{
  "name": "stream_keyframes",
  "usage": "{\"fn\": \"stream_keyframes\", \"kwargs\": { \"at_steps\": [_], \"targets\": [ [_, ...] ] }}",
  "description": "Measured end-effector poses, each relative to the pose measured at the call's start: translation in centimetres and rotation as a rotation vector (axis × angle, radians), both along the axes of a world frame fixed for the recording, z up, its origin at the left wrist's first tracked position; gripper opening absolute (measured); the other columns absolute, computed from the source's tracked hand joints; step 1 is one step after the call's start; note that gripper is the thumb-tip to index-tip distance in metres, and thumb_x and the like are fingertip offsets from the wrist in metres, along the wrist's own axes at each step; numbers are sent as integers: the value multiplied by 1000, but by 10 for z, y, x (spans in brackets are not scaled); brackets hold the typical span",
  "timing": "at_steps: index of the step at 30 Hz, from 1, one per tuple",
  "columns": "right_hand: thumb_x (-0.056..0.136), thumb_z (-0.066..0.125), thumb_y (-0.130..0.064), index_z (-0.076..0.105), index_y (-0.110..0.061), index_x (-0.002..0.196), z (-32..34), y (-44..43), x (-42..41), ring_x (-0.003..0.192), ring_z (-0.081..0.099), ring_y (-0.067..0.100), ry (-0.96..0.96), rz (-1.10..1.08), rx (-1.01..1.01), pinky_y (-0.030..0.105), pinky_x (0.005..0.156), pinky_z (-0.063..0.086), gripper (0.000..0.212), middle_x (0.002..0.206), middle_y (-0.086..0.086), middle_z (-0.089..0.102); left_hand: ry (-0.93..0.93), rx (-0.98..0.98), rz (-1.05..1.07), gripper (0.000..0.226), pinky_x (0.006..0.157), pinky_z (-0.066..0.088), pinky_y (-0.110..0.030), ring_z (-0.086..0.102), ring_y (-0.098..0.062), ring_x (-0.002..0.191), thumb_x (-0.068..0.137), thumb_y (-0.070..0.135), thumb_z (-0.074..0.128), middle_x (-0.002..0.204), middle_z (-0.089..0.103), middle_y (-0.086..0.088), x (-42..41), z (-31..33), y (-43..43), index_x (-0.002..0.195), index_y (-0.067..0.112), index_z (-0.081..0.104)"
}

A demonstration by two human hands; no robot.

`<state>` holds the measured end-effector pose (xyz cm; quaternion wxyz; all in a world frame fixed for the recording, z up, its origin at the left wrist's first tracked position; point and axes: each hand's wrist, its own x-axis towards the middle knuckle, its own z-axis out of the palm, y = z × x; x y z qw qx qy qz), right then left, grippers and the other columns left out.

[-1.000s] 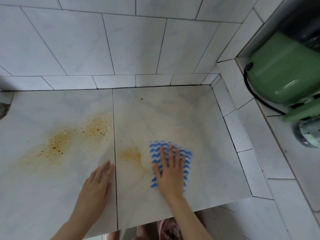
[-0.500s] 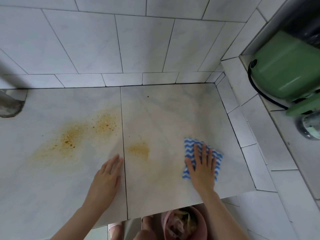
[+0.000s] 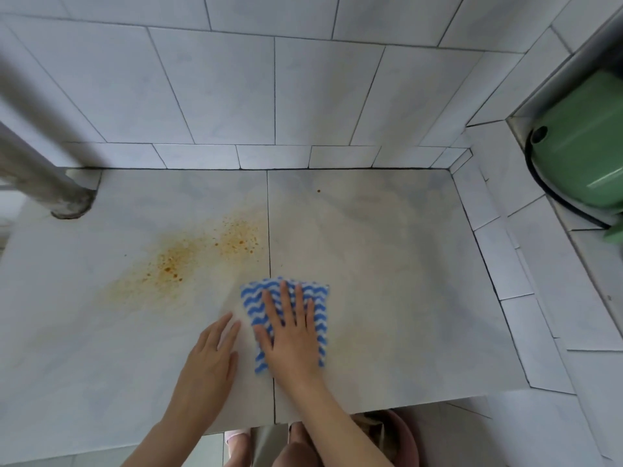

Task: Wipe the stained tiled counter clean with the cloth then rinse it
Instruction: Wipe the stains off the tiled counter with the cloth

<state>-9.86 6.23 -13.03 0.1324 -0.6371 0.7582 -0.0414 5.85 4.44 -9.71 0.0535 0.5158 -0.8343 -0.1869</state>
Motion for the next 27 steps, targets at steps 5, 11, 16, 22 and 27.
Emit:
{"fn": "stream_keyframes", "kwargs": {
  "at_steps": [5, 11, 16, 22, 27],
  "targets": [
    [97, 26, -55, 12, -31, 150, -3, 35, -37, 146, 2, 21, -8, 92, -38, 41, 115, 3, 60, 159, -2, 6, 19, 2, 30, 49, 76, 54, -40, 43, -22, 109, 81, 24, 32, 125, 54, -14, 10, -2, 10, 122, 5, 53],
    [79, -14, -74, -7, -33, 147, 1, 14, -119, 141, -26, 16, 21, -220, 97, 39, 114, -14, 79, 155, -5, -17, 28, -19, 28, 50, 78, 53, -38, 43, -21, 111, 83, 24, 31, 127, 53, -12, 23, -5, 13, 125, 6, 51],
    [88, -10, -64, -1, -24, 149, 3, -15, -77, 145, -6, 28, 7, -299, 100, 50, 112, -1, 74, 158, 6, -2, 17, -33, -3, 48, 76, 54, -37, 42, -21, 109, 83, 22, 34, 125, 55, -12, 25, -6, 11, 123, 5, 53],
    [98, 23, -53, 9, -26, 151, 4, 31, 6, 146, 3, 26, 20, 9, 14, 44, 114, 5, 61, 159, 4, 6, 42, -28, 13, 64, 73, 55, -39, 41, -20, 108, 59, -5, 78, 121, 59, -14, 25, -5, 11, 119, 2, 58],
    [98, 24, -55, 11, -31, 150, 3, 76, -30, 146, 1, 21, 55, 86, 10, 41, 115, 3, 59, 159, -2, 6, 86, -29, 22, 63, 71, 56, -41, 41, -22, 108, 60, -9, 75, 122, 57, -15, 25, -5, 11, 120, 2, 57]
  ]
}}
